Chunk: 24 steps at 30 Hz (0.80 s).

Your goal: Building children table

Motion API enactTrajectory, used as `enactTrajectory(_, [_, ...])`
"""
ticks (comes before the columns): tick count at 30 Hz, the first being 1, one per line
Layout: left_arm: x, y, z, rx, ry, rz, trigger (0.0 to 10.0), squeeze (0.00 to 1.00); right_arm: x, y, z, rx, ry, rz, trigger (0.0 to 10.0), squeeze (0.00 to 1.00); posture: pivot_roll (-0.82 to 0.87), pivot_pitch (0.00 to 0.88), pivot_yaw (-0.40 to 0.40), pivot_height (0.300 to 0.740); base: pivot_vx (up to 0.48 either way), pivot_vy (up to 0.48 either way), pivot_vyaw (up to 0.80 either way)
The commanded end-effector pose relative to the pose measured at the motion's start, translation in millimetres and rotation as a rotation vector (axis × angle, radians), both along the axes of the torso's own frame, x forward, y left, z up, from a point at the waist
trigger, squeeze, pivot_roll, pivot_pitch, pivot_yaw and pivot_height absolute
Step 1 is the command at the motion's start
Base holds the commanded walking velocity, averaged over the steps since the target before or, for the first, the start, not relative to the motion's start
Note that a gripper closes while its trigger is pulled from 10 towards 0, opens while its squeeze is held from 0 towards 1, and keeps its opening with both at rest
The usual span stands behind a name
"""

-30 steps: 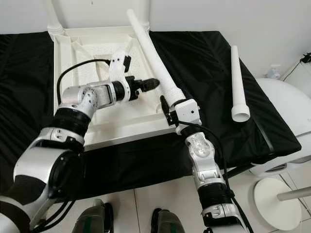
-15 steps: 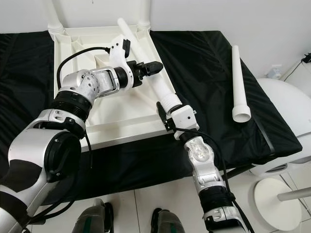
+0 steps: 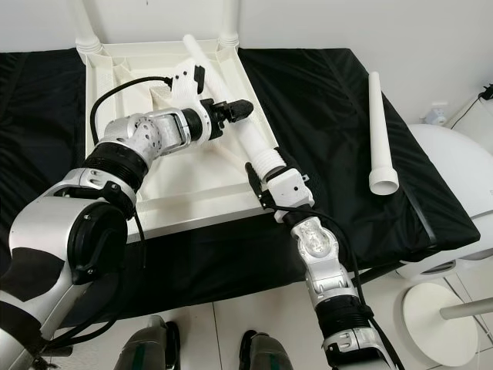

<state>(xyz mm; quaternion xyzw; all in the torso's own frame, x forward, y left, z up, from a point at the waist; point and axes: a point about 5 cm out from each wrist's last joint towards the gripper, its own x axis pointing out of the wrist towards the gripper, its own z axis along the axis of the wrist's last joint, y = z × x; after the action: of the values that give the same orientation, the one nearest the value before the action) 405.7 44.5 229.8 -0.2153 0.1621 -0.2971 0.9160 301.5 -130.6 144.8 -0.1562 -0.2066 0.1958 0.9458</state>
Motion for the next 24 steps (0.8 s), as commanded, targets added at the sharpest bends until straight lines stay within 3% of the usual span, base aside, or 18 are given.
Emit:
enactTrajectory(1, [-0.8,-1.9,-6.0,0.019,0.014,0.000,10.0,0.00,-0.4,2.0,2.7,-0.002,-0.025,0.012,10.0,0.00,0.01,0.091,-0.058,0.740,0.000,0.000,0.00])
enactTrajectory(15, [1.3,2.7,-8.8,0.012,0.028,0.032,10.0,0.00,-4.0,6.6,1.7,-0.017,-0.031,0.048,10.0,0.00,0.01,0.092,-0.059,0.740,0.000,0.000,0.00])
enactTrajectory(19, [1.4,-4.0,2.7,-0.090,0.057,0.022,10.0,0.00,-9.0,16.3,-1.9,-0.052,-0.032,0.117,10.0,0.00,0.01,0.090,-0.057,0.740,0.000,0.000,0.00])
enactTrajectory(24, [0.8,-8.4,7.5,-0.117,0.061,0.007,10.0,0.00,-10.2,18.0,-2.8,-0.070,-0.040,0.126,10.0,0.00,0.01,0.088,-0.057,0.740,0.000,0.000,0.00])
